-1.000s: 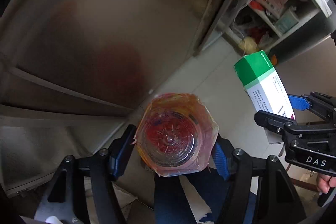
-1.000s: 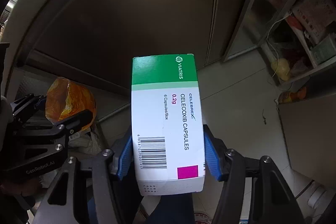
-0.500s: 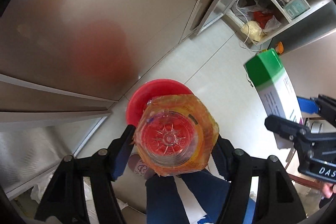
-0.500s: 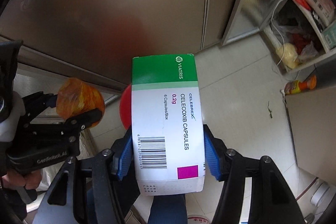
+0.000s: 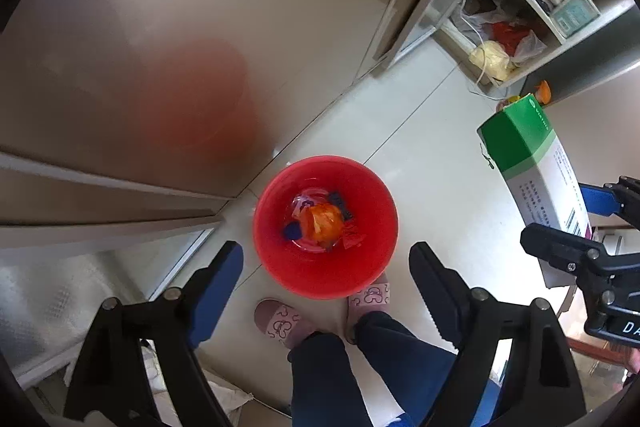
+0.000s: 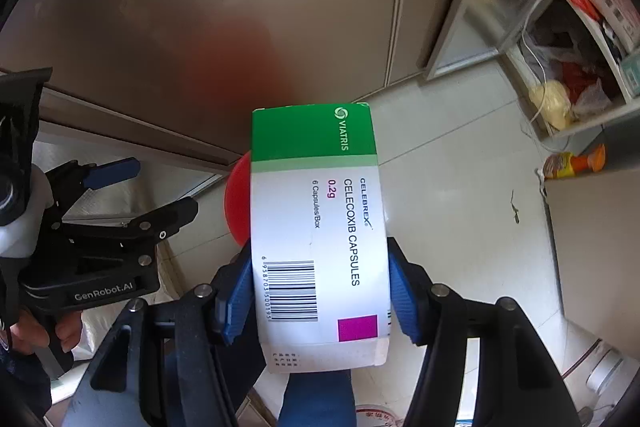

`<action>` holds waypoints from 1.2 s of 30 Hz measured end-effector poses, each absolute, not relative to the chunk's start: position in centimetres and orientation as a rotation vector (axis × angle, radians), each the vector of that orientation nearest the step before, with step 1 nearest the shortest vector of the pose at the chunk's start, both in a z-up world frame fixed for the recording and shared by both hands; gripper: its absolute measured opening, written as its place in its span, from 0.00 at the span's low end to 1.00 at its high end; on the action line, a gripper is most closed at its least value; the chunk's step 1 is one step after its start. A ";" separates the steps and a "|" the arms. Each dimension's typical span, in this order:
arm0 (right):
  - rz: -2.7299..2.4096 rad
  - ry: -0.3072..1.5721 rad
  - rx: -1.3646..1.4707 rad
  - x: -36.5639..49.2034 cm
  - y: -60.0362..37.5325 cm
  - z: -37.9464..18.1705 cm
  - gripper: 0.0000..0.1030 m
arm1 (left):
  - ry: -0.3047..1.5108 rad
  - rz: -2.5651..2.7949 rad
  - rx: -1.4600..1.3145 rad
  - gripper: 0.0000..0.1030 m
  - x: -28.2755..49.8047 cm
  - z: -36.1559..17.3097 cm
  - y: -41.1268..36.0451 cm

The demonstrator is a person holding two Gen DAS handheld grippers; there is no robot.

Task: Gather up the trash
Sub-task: 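Open both grippers to drop the cup and box into the red bucket, then raise both tools back up to the counter trash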

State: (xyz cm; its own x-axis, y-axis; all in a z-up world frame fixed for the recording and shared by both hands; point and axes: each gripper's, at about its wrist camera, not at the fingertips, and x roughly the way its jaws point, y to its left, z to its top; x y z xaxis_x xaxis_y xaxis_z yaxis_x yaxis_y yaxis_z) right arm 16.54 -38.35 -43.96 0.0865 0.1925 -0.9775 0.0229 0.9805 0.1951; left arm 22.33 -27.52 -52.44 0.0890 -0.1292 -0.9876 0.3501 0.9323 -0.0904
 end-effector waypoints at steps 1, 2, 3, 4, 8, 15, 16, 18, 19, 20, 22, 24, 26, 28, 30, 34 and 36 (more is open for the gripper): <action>0.133 1.486 0.169 16.6 -38.1 -44.0 0.56 | 1.440 -0.352 0.175 0.82 22.3 -52.4 -27.2; 0.141 1.490 0.166 16.6 -37.8 -44.1 0.56 | 1.442 -0.344 0.170 0.82 22.1 -52.5 -26.9; 0.149 1.492 0.161 16.5 -37.6 -44.5 0.56 | 1.444 -0.335 0.166 0.82 22.0 -52.6 -26.6; 0.157 1.494 0.154 16.6 -37.3 -44.6 0.56 | 1.443 -0.320 0.166 0.82 21.9 -52.6 -26.2; 0.186 1.501 0.105 16.6 -35.9 -44.6 0.56 | 1.442 -0.261 0.163 0.82 21.5 -52.7 -25.0; 0.262 1.520 0.043 17.0 -33.5 -44.9 0.56 | 1.459 -0.197 0.110 0.82 20.6 -52.7 -22.1; 0.272 1.521 0.036 17.1 -33.3 -45.0 0.56 | 1.463 -0.190 0.101 0.82 20.4 -52.7 -21.8; 0.290 1.528 0.025 17.1 -32.7 -45.3 0.56 | 1.467 -0.172 0.085 0.82 20.2 -52.7 -20.8; 0.297 1.531 0.018 17.1 -32.4 -45.4 0.56 | 1.469 -0.165 0.079 0.82 20.0 -52.7 -20.5; 0.300 1.532 0.011 17.1 -32.1 -45.5 0.56 | 1.471 -0.157 0.075 0.82 19.8 -52.6 -20.1; 0.314 1.530 0.002 17.1 -31.7 -45.5 0.56 | 1.467 -0.139 0.073 0.82 19.6 -52.4 -19.6; 0.319 1.533 -0.008 17.1 -31.6 -45.8 0.57 | 1.458 -0.119 0.073 0.82 19.3 -52.1 -19.2; 0.317 1.537 -0.014 17.1 -31.1 -45.6 0.57 | 1.462 -0.116 0.071 0.82 19.1 -51.7 -18.9; 0.313 1.536 -0.020 17.0 -30.8 -45.5 0.65 | 1.465 -0.118 0.072 0.82 19.0 -51.4 -18.7; 0.311 1.530 -0.014 16.9 -30.7 -45.3 0.78 | 1.464 -0.126 0.080 0.82 18.9 -50.9 -18.6; 0.299 1.511 -0.015 16.6 -30.2 -44.0 0.87 | 1.465 -0.125 0.098 0.82 18.7 -49.5 -18.4; 0.293 1.507 -0.020 16.4 -30.3 -43.1 0.90 | 1.458 -0.131 0.100 0.82 18.5 -48.4 -18.2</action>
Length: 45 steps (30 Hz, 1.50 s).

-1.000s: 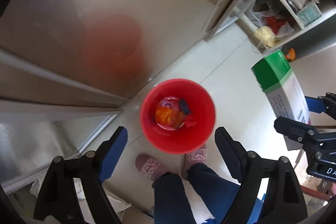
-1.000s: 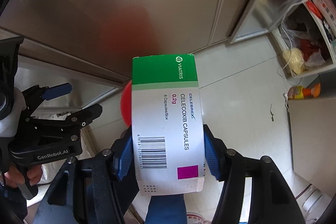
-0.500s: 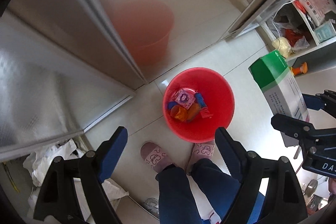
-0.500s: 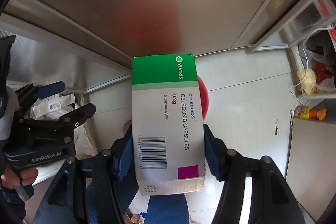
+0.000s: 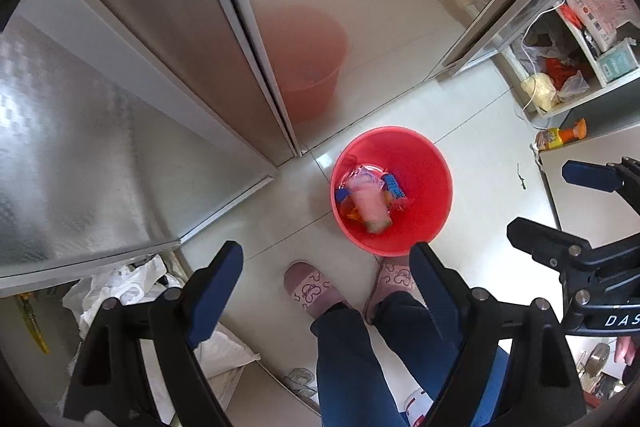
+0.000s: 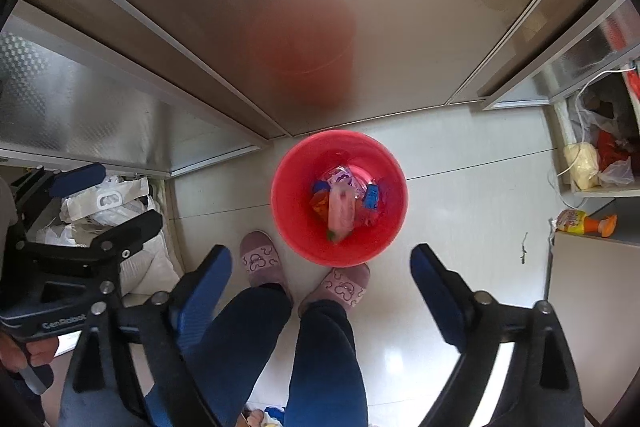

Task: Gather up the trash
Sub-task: 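Raise both tools back up to the counter trash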

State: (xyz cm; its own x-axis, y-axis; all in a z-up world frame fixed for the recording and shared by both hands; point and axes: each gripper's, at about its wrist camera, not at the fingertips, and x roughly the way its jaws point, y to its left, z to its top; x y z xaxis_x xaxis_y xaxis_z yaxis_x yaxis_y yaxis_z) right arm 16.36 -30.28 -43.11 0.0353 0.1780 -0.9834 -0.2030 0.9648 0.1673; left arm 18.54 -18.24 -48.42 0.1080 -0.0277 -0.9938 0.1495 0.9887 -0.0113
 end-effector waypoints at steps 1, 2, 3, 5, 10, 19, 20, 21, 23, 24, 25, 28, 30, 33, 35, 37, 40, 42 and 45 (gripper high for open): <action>0.288 1.506 -0.022 16.3 -30.3 -42.6 0.90 | 1.455 -0.135 0.103 0.82 18.4 -47.8 -18.2; 0.282 1.501 -0.026 16.2 -30.4 -42.0 0.91 | 1.451 -0.139 0.105 0.82 18.4 -47.1 -18.3; 0.276 1.497 -0.030 16.1 -30.5 -41.2 0.91 | 1.447 -0.142 0.108 0.82 18.3 -46.3 -18.3; 0.248 1.494 -0.041 16.1 -30.8 -39.8 0.92 | 1.448 -0.145 0.112 0.82 18.1 -44.6 -18.4; 0.206 1.428 -0.088 16.1 -30.6 -34.5 0.93 | 1.418 -0.130 0.086 0.82 17.7 -39.2 -18.1; 0.217 1.286 -0.134 16.7 -30.1 -23.6 0.95 | 1.275 -0.076 0.060 0.82 17.3 -27.3 -17.5; 0.221 1.270 -0.133 16.8 -29.9 -22.6 0.96 | 1.261 -0.070 0.052 0.82 17.4 -26.3 -17.4; 0.223 1.249 -0.130 17.1 -29.8 -21.4 0.96 | 1.245 -0.059 0.044 0.82 17.5 -25.3 -17.3; 0.230 1.208 -0.132 17.4 -29.4 -19.7 0.96 | 1.221 -0.048 0.008 0.82 17.8 -23.6 -17.0; 0.235 1.189 -0.134 17.7 -29.2 -18.9 0.96 | 1.208 -0.042 -0.008 0.82 18.0 -22.6 -16.7; 0.240 1.169 -0.139 18.0 -28.8 -18.3 0.96 | 1.190 -0.032 -0.015 0.82 18.1 -21.8 -16.6; 0.253 1.133 -0.153 18.8 -27.9 -16.3 0.96 | 1.140 0.011 -0.011 0.82 18.6 -19.3 -15.8; 0.283 1.107 -0.155 19.5 -27.1 -15.2 0.96 | 1.109 0.043 -0.021 0.83 18.9 -17.9 -15.2; 0.318 1.071 -0.168 20.2 -26.1 -14.1 0.97 | 1.069 0.083 -0.029 0.84 19.3 -15.5 -13.6; 0.341 1.057 -0.173 20.9 -24.9 -13.2 0.98 | 1.049 0.103 -0.018 0.84 19.7 -14.6 -12.4; 0.366 1.049 -0.184 21.6 -23.6 -12.3 0.99 | 1.031 0.132 -0.030 0.84 19.8 -13.7 -10.5; 0.402 1.048 -0.198 22.9 -20.7 -11.5 0.99 | 1.026 0.169 -0.043 0.84 20.5 -12.7 -7.5; 0.426 1.036 -0.211 23.9 -18.6 -10.7 0.99 | 1.022 0.198 -0.039 0.84 20.6 -12.3 -5.3; 0.460 1.021 -0.233 25.6 -14.8 -10.1 0.99 | 1.012 0.240 -0.031 0.84 20.7 -11.6 -1.4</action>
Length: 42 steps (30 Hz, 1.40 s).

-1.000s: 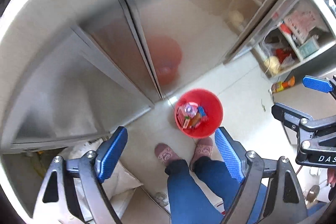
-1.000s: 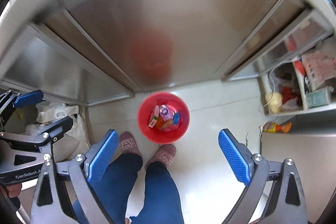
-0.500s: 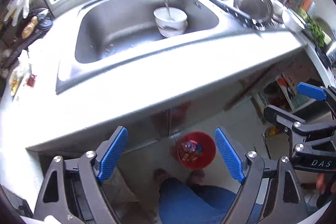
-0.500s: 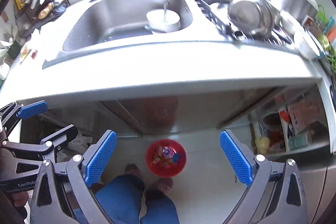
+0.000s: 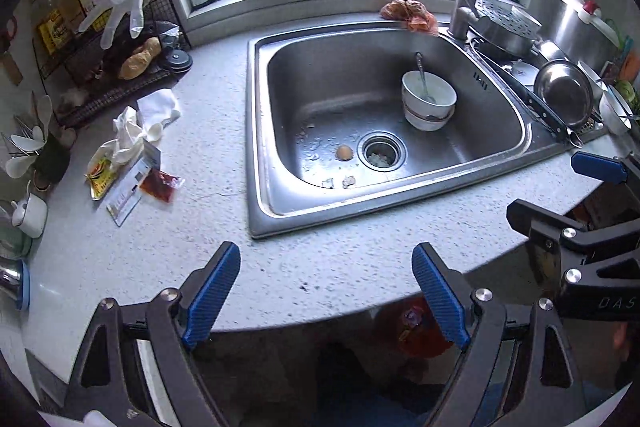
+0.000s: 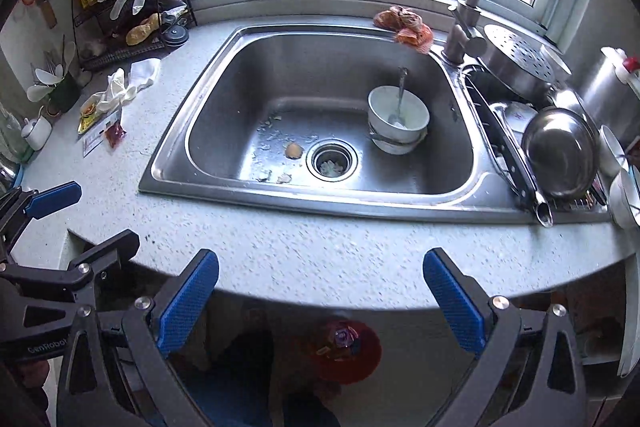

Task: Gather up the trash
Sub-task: 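Raise both tools back up to the counter trash, then grasp the sauce sachet and pink-printed packet with the right gripper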

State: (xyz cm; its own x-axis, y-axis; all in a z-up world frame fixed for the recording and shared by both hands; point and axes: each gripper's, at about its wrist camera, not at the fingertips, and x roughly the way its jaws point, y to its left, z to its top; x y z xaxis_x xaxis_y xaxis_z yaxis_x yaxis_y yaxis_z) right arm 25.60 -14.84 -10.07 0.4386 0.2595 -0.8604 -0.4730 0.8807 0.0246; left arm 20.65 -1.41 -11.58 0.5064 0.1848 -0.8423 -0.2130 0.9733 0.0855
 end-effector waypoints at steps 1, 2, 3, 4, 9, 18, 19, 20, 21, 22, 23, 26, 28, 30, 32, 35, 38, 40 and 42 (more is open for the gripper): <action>0.474 1.016 -0.241 26.1 -13.5 -9.9 0.99 | 1.002 0.260 -0.025 0.84 20.8 -11.4 0.0; 0.487 1.009 -0.253 26.5 -12.3 -9.9 0.99 | 1.001 0.280 -0.026 0.84 21.0 -11.3 1.3; 0.498 1.005 -0.266 27.0 -10.9 -9.8 0.99 | 1.001 0.297 -0.037 0.84 21.2 -11.3 2.9; 0.514 0.995 -0.276 27.5 -9.4 -9.7 0.99 | 0.999 0.311 -0.054 0.84 21.2 -11.1 4.5; 0.588 0.992 -0.321 29.2 -2.2 -9.6 0.99 | 0.994 0.390 -0.098 0.84 21.0 -10.8 11.9; 0.717 1.004 -0.404 30.4 10.0 -10.5 0.99 | 1.014 0.503 -0.191 0.84 19.3 -11.7 23.6; 0.732 1.006 -0.417 30.4 11.2 -10.6 0.99 | 1.014 0.518 -0.195 0.85 19.1 -11.8 24.7; 0.748 1.009 -0.429 30.4 12.3 -10.9 0.99 | 1.016 0.531 -0.203 0.85 18.9 -11.9 25.7; 0.762 1.012 -0.445 30.4 13.5 -11.1 0.99 | 1.022 0.538 -0.217 0.85 18.8 -12.1 26.7; 0.773 1.014 -0.457 30.5 14.5 -11.2 0.99 | 1.025 0.547 -0.229 0.86 18.6 -12.3 27.6; 0.789 1.018 -0.468 30.6 15.5 -11.3 0.99 | 1.028 0.555 -0.240 0.86 18.5 -12.5 28.5; 0.819 1.034 -0.500 30.8 18.2 -12.0 0.99 | 1.041 0.570 -0.271 0.87 18.3 -13.3 30.6; 0.831 1.046 -0.519 31.0 19.7 -12.3 0.99 | 1.048 0.572 -0.289 0.87 18.4 -13.8 31.7; 0.842 1.063 -0.532 31.4 21.0 -12.9 0.99 | 1.054 0.578 -0.299 0.89 18.6 -14.3 32.6; 0.849 1.082 -0.542 31.8 22.0 -13.5 0.99 | 1.064 0.583 -0.303 0.89 18.8 -14.8 33.4; 0.863 1.112 -0.554 32.5 23.3 -14.4 0.99 | 1.082 0.578 -0.303 0.89 19.3 -15.6 34.5; 0.870 1.139 -0.575 33.0 24.8 -15.4 0.99 | 1.100 0.573 -0.305 0.89 19.9 -16.6 35.7; 0.870 1.158 -0.583 33.4 25.5 -16.0 0.99 | 1.112 0.570 -0.308 0.89 20.3 -17.1 36.2; 0.872 1.182 -0.583 33.8 25.9 -16.6 0.99 | 1.126 0.573 -0.311 0.89 20.7 -17.6 36.7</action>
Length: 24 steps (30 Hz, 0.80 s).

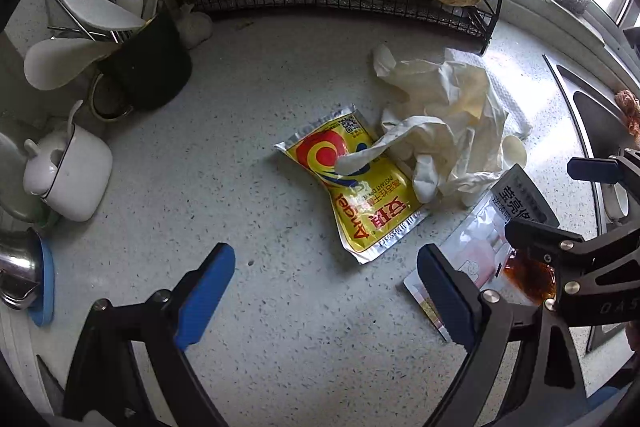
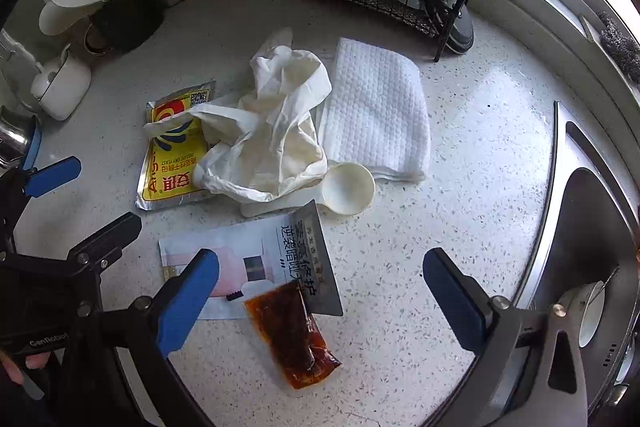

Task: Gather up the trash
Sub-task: 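Grasp the sauce sachet and pink-printed packet with the right gripper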

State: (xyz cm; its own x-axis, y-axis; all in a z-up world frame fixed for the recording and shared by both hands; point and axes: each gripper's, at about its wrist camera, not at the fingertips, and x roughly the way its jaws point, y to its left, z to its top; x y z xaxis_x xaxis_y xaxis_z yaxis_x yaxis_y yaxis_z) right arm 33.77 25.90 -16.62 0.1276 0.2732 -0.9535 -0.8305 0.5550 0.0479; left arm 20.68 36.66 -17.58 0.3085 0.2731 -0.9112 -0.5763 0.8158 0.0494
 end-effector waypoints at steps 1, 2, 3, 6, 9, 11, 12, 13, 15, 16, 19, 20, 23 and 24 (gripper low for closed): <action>0.870 1.194 -0.588 34.2 26.2 -17.0 0.97 | 1.129 0.568 -0.320 0.89 20.8 -17.8 36.8; 0.875 1.201 -0.590 34.3 26.3 -17.3 0.93 | 1.130 0.563 -0.332 0.89 20.9 -17.9 37.0; 0.881 1.209 -0.595 34.4 26.6 -17.5 0.80 | 1.132 0.560 -0.340 0.89 21.0 -18.1 37.1; 0.884 1.219 -0.613 34.5 27.1 -18.0 0.62 | 1.144 0.563 -0.337 0.89 21.1 -18.4 37.1; 0.881 1.223 -0.627 34.5 27.2 -18.1 0.29 | 1.146 0.563 -0.341 0.89 21.1 -18.4 37.0; 0.892 1.227 -0.620 34.3 27.2 -18.3 0.15 | 1.143 0.548 -0.344 0.89 20.9 -18.2 36.9; 0.903 1.234 -0.606 34.1 26.9 -18.2 0.12 | 1.140 0.544 -0.342 0.89 20.8 -18.0 36.7; 0.915 1.235 -0.589 33.9 26.5 -18.0 0.10 | 1.137 0.541 -0.339 0.89 20.8 -17.8 36.5; 0.924 1.231 -0.563 33.8 25.5 -17.5 0.05 | 1.127 0.537 -0.339 0.89 20.6 -17.3 35.9; 0.927 1.230 -0.554 33.8 25.2 -17.2 0.04 | 1.122 0.534 -0.340 0.89 20.5 -17.0 35.7; 0.935 1.220 -0.512 33.9 23.8 -15.9 0.03 | 1.107 0.508 -0.351 0.89 20.6 -16.1 35.2; 0.936 1.213 -0.499 33.7 23.4 -15.3 0.03 | 1.104 0.497 -0.353 0.89 20.7 -15.9 35.0; 0.932 1.185 -0.455 33.5 22.0 -13.3 0.03 | 1.100 0.472 -0.345 0.89 21.4 -15.1 34.8; 0.931 1.175 -0.440 33.5 21.6 -12.6 0.03 | 1.099 0.462 -0.341 0.89 21.8 -14.8 34.6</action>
State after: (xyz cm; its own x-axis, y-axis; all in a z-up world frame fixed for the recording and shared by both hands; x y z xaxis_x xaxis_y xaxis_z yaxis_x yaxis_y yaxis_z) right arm 33.53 21.63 -12.57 0.0877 0.3859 -0.9184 -0.8057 0.5696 0.1624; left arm 21.84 34.59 -14.75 0.3762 0.1879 -0.9073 -0.5173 0.8550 -0.0374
